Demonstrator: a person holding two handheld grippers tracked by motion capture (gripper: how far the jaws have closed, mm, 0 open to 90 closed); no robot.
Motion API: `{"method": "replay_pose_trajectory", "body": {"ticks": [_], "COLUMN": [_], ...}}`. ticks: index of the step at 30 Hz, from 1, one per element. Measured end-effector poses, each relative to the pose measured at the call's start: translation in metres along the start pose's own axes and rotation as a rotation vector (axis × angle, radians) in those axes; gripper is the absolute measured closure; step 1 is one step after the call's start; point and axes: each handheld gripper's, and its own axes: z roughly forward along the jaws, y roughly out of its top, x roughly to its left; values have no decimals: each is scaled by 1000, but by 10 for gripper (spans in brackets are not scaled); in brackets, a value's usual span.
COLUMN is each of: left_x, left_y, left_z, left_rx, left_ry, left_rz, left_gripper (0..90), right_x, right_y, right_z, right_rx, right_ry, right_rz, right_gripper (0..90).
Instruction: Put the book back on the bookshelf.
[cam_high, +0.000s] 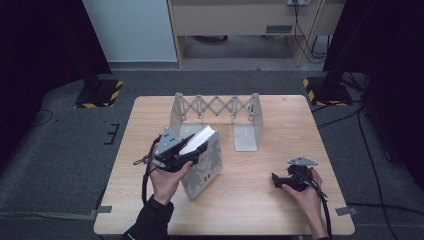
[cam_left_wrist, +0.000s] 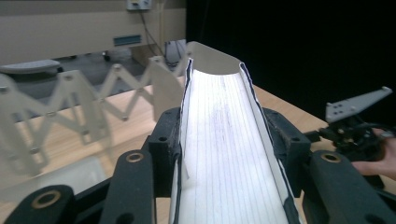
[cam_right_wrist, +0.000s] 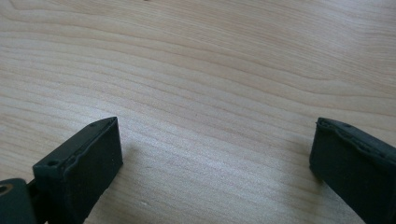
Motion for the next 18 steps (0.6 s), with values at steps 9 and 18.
{"method": "replay_pose_trajectory", "body": {"ticks": [9, 18], "left_x": [32, 51], "left_y": [6, 22], "left_z": [-20, -15], "left_rx": [-4, -21], "left_ry": [117, 206], "left_rz": [-24, -34], "left_gripper": [522, 522], "right_x": [0, 0], "right_y": [0, 0], "right_z": [0, 0], "right_rx": [1, -1], "right_ry": [2, -1], "right_rz": [-1, 3], "right_gripper": [28, 28]}}
